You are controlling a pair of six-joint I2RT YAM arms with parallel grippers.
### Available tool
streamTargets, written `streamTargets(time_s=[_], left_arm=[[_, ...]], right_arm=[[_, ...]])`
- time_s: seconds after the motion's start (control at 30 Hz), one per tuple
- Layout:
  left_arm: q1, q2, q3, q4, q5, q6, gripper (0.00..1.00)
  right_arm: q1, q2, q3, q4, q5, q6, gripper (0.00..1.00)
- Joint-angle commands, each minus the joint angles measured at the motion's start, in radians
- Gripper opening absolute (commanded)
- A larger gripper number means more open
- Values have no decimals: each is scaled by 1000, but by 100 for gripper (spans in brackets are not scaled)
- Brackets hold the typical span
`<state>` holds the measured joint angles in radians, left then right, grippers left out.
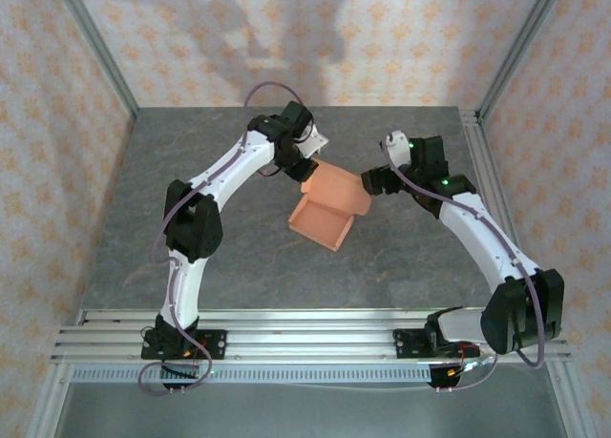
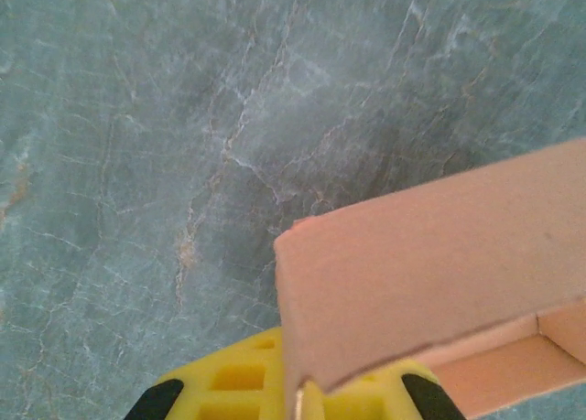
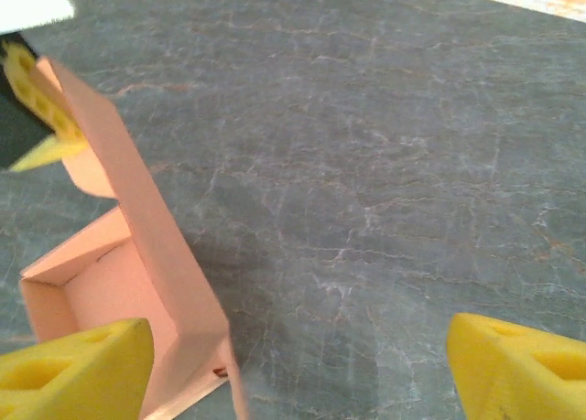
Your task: Fold the paper box
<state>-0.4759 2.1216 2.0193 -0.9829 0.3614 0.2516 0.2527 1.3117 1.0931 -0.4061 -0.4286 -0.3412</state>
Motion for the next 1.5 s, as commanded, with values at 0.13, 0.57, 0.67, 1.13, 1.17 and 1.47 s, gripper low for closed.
streamTargets(time_s=[0.13,0.57,0.67,1.13,1.17,1.47], left_arm=[[7,-55,-11,26,32,-41,0],[32,-44,-37,39,57,-67,0],[37,-48,-46,43,66,-64,0],[45,-49,-66,57,91,-60,0],[46,-48,-66,58,93,-60,0],[52,-47,-75,60,99,-61,0]], right_arm=[[49,37,75,-97,-6,-112,83],[42,191,153,-168,71,-104,49],[30,209,160,-186,53,-120,36],[26,293,220,-230,-20,-159,27],[25,300,228,-238,-28,-159,25],[25,323,268,-289,-64,-170,0]])
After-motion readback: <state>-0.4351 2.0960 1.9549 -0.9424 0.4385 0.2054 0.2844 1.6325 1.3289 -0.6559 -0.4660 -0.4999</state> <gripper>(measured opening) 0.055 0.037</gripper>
